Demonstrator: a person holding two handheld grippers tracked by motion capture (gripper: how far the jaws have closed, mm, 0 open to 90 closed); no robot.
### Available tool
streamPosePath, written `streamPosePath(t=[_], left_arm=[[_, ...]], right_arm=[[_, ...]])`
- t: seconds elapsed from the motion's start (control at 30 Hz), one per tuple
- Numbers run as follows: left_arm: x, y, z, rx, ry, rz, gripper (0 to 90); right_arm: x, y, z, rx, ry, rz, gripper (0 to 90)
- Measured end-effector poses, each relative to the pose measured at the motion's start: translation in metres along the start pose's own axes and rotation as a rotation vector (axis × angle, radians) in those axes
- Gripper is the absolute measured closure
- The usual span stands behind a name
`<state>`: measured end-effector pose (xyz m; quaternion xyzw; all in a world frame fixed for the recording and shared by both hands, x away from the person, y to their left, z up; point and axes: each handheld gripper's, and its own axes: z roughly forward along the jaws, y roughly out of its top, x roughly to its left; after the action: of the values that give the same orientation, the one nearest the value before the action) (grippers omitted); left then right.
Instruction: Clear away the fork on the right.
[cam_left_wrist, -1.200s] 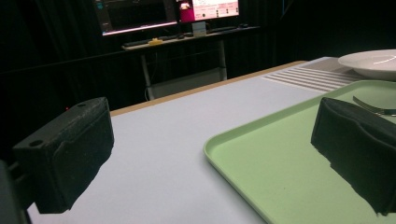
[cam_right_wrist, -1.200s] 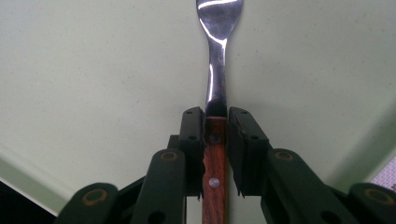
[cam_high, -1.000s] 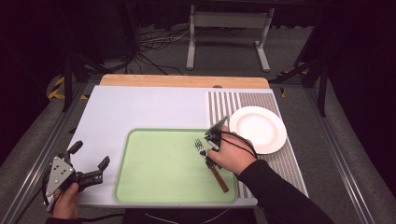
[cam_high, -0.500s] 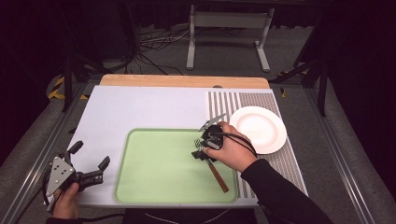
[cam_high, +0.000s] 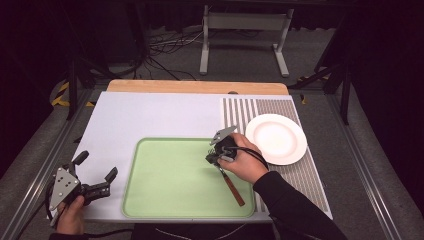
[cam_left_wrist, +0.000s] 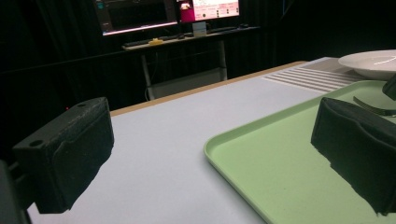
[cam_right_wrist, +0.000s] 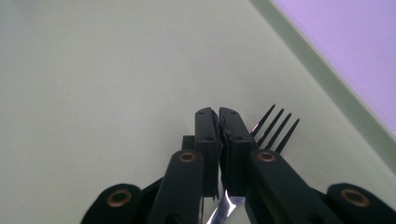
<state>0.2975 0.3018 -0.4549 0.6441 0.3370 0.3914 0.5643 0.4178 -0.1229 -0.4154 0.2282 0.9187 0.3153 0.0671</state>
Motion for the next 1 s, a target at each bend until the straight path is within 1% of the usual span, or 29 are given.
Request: streamPosePath(t=[0.1,0.37,0.43,0.5,0.63,0.73,0.93,1.0], left_arm=[[0.0,0.0,0.0,0.001,0.001,-0.001,0.0],[0.0,0.0,0.0,0.001,0.0,-0.001,0.0],[0.0,0.0,0.0,0.001,0.0,-0.001,0.0],[0.0,0.0,0.0,0.001,0.0,0.0,0.0],[0.0,0.0,0.0,0.001,0.0,0.0,0.0],[0.0,0.0,0.0,0.001,0.0,0.0,0.0],[0.0,0.0,0.0,0.001,0.0,0.001,0.0],[0.0,0.0,0.0,0.002,-0.001,0.001,0.0]], right_arm=[[-0.002,-0.002,0.005,0.021,-0.008,-0.02,89.3],[-0.003,-0.006,0.013,0.047,-0.013,-0.025,89.8],[-0.003,-0.006,0.015,0.055,-0.015,-0.034,89.8],[-0.003,-0.007,0.016,0.062,-0.02,-0.027,89.7],[-0.003,-0.008,0.018,0.073,-0.022,-0.046,89.7],[-0.004,-0.008,0.018,0.076,-0.029,-0.04,89.7],[-0.005,-0.008,0.018,0.086,-0.044,-0.045,89.7],[-0.005,-0.009,0.018,0.088,-0.047,-0.037,89.8]])
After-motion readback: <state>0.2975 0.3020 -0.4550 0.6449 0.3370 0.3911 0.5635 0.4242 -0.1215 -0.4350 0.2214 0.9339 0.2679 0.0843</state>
